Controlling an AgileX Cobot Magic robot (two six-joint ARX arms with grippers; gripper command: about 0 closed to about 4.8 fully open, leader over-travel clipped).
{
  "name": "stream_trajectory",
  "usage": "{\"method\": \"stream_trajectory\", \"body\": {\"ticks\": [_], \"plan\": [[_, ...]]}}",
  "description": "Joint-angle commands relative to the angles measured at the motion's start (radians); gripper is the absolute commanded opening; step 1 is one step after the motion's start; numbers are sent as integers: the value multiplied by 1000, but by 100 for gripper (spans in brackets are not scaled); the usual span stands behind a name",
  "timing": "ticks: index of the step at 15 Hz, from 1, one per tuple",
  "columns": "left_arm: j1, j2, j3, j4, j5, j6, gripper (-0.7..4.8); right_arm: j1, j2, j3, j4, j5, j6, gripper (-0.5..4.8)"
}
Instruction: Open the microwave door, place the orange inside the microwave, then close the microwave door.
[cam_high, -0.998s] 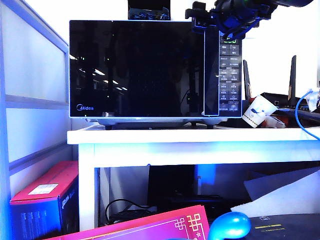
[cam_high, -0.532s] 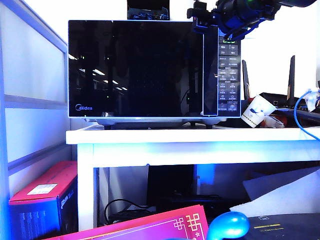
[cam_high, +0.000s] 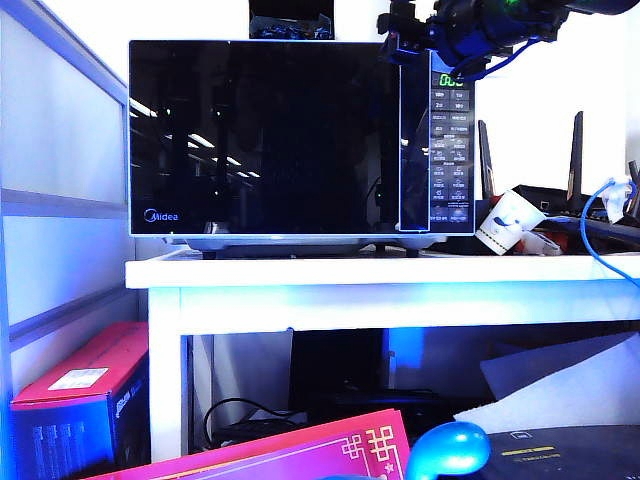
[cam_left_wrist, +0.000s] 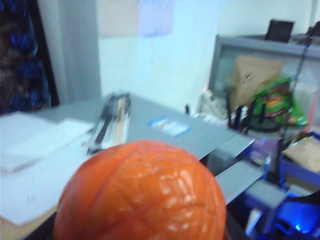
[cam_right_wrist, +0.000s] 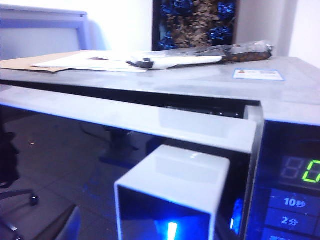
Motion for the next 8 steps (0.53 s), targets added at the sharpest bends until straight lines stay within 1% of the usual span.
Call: {"method": "stream_trajectory", "body": {"ticks": [1, 3, 6, 7, 8], "plan": [[-1, 46, 3, 31, -28, 36, 214, 31, -6, 7, 18, -189, 0, 322], [-1, 71, 3, 43, -51, 36, 214, 31, -6, 7, 19, -197, 0, 322], [-1, 100, 3, 109, -56, 35, 214, 31, -6, 7, 18, -220, 0, 322], [-1, 108, 3, 138, -78, 35, 214, 31, -6, 7, 18, -257, 0, 322], [-1, 115, 3, 155, -77, 35, 214, 31, -6, 7, 19, -288, 0, 322]]}}
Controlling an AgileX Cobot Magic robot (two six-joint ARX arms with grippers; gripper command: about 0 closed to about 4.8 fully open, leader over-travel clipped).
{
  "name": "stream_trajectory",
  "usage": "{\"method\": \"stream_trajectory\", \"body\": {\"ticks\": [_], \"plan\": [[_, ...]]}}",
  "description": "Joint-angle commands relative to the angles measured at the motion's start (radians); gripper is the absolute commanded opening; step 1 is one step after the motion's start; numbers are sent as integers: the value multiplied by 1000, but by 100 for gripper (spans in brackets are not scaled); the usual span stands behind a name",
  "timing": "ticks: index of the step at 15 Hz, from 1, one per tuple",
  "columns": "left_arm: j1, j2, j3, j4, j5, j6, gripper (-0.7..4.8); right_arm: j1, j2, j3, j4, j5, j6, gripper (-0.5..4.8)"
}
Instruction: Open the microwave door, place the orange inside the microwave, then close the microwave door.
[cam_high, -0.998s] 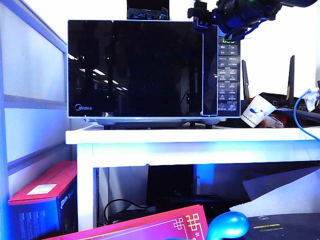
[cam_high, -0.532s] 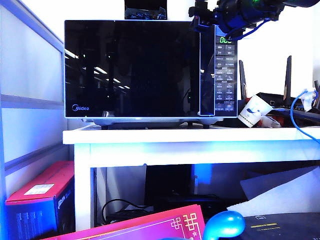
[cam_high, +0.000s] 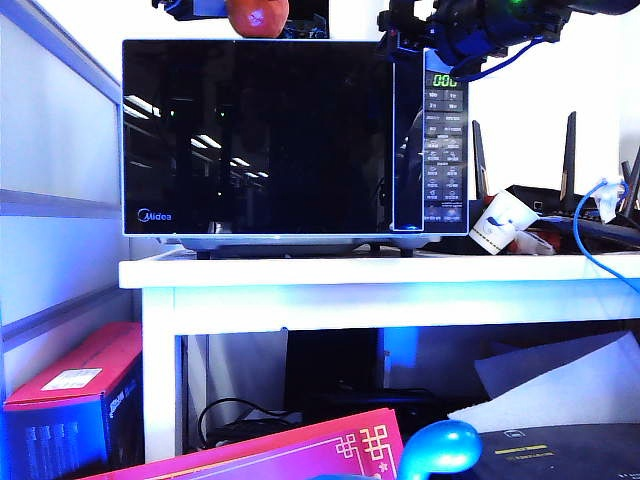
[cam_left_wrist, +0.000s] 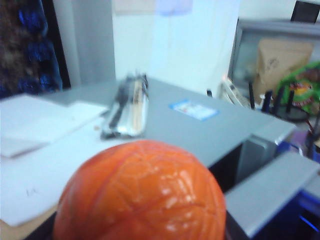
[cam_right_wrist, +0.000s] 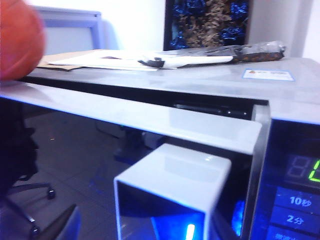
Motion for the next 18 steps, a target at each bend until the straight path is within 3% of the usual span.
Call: {"method": "stream_trajectory", "body": {"ticks": [1, 7, 10, 15, 18], "plan": [[-1, 14, 3, 61, -17, 1, 214, 32, -5, 7, 19, -235, 0, 322], [-1, 56, 3, 35, -42, 1, 214, 32, -5, 8, 35, -251, -1, 322], [-1, 67, 3, 21, -42, 1, 214, 32, -14, 8, 85, -122, -4, 322], [-1, 68, 3, 20, -42, 2, 214, 31, -89, 8, 86, -47, -58, 322], [-1, 68, 3, 17, -42, 2, 214, 31, -141, 8, 85, 97, -117, 322]]}}
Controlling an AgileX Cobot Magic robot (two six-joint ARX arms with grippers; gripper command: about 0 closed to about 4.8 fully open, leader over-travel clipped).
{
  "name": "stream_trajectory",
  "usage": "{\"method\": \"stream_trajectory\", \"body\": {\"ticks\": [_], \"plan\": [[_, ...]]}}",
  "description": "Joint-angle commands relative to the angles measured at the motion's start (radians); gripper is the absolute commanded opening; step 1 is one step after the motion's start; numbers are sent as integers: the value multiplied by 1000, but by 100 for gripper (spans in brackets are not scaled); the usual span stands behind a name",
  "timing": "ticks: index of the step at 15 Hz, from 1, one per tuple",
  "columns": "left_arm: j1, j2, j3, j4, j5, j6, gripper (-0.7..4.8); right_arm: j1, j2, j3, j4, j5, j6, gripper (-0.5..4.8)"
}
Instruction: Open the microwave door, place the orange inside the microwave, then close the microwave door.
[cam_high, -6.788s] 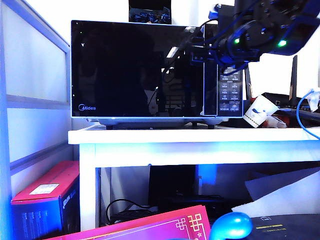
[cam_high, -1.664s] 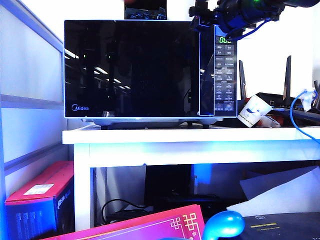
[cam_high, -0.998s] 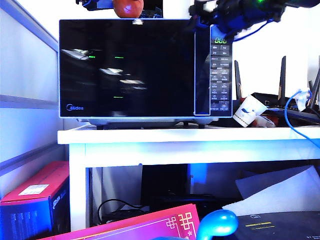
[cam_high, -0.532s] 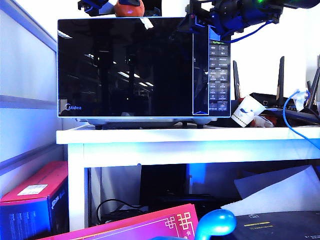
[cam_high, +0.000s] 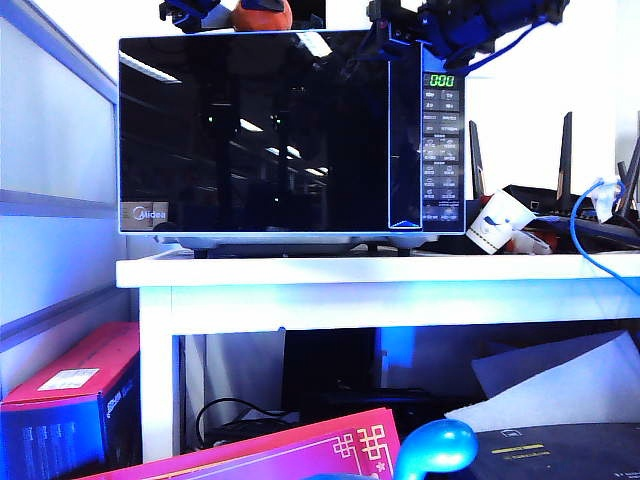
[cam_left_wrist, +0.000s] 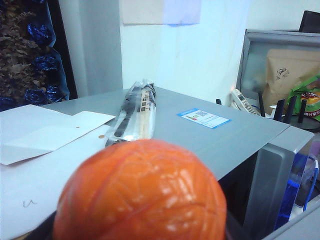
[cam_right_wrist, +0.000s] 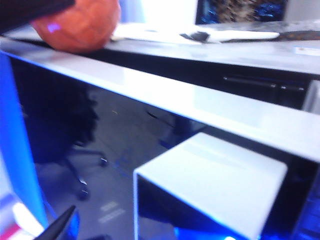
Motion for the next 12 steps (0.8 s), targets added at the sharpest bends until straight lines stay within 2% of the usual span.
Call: {"method": "stream_trajectory", "body": {"ticks": [1, 2, 5, 7, 10, 12], "plan": [[2, 10, -6, -56, -8, 1, 214, 7, -81, 31, 200, 128, -80, 322], [2, 10, -6, -56, -8, 2, 214, 7, -101, 31, 188, 171, -113, 313], [2, 10, -6, -58, -7, 5, 214, 1, -137, 31, 162, 185, -140, 306], [2, 10, -6, -66, -4, 5, 214, 1, -141, 31, 159, 261, -142, 294], [2, 10, -6, -71, -3, 8, 214, -13, -141, 31, 128, 452, -169, 278], [2, 10, -6, -71, 2, 8, 214, -46, -139, 31, 113, 478, -169, 260]]}}
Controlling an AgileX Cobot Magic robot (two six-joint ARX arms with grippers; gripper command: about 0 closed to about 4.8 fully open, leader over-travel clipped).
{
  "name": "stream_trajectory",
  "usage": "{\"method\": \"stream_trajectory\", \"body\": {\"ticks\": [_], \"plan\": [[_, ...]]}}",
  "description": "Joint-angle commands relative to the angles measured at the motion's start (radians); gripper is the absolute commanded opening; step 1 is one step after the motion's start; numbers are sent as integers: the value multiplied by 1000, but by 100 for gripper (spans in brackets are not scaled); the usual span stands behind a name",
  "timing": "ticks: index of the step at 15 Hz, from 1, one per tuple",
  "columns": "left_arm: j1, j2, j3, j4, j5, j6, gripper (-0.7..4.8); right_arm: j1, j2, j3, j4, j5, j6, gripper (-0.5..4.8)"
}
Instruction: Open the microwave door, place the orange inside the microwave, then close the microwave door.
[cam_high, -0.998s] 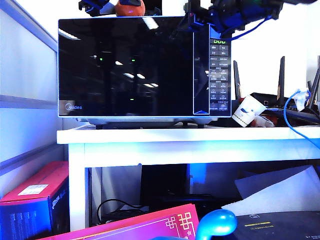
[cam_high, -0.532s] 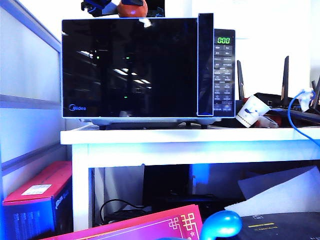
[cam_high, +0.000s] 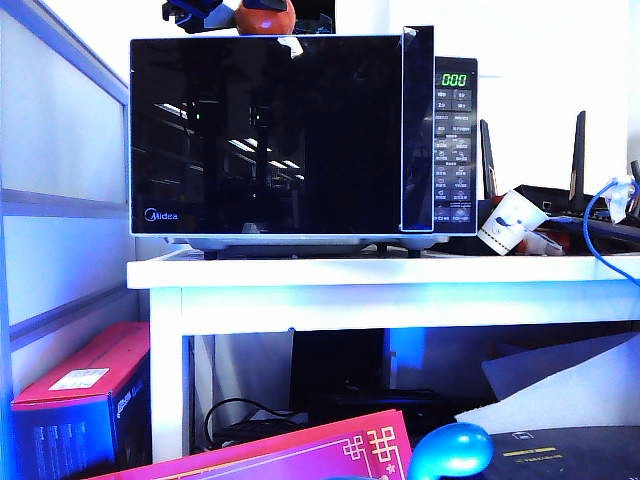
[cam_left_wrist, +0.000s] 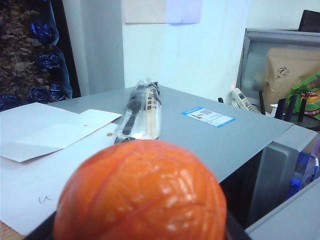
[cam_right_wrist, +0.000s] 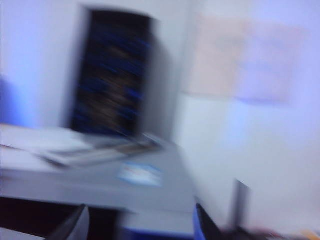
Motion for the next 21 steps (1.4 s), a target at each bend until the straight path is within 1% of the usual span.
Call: {"method": "stream_trajectory", "body": {"ticks": [1, 2, 3, 6, 7, 8, 11, 13, 15, 17, 19, 21], "plan": [[4, 10, -7, -64, -6, 5, 214, -40, 4, 4, -17, 21, -3, 214], [4, 10, -7, -64, -4, 5, 214, -58, 10, 3, -32, 12, -3, 196], [4, 10, -7, -64, -4, 5, 214, -75, 26, 3, -45, -22, -2, 195], [4, 10, -7, -64, -3, 5, 214, -90, 84, 3, -75, -36, 1, 194], [4, 10, -7, -64, -3, 5, 214, -96, 109, 3, -78, -87, 2, 194], [4, 10, -7, -64, 2, 5, 214, -96, 125, 3, -81, -109, 11, 193], [4, 10, -7, -63, 14, 5, 214, -98, 172, 4, -84, -118, 62, 193], [4, 10, -7, -63, 15, 5, 214, -100, 198, 6, -85, -165, 84, 192], [4, 9, -7, -60, 15, 4, 214, -101, 213, 10, -86, -266, 103, 192], [4, 4, -6, -42, 17, -6, 214, -101, 213, 16, -85, -325, 102, 192], [4, -11, -5, -19, 38, -24, 214, -101, 209, 27, -86, -340, 102, 192], [4, -31, -5, -10, 38, -45, 213, -101, 198, 28, -85, -334, 102, 191]]}}
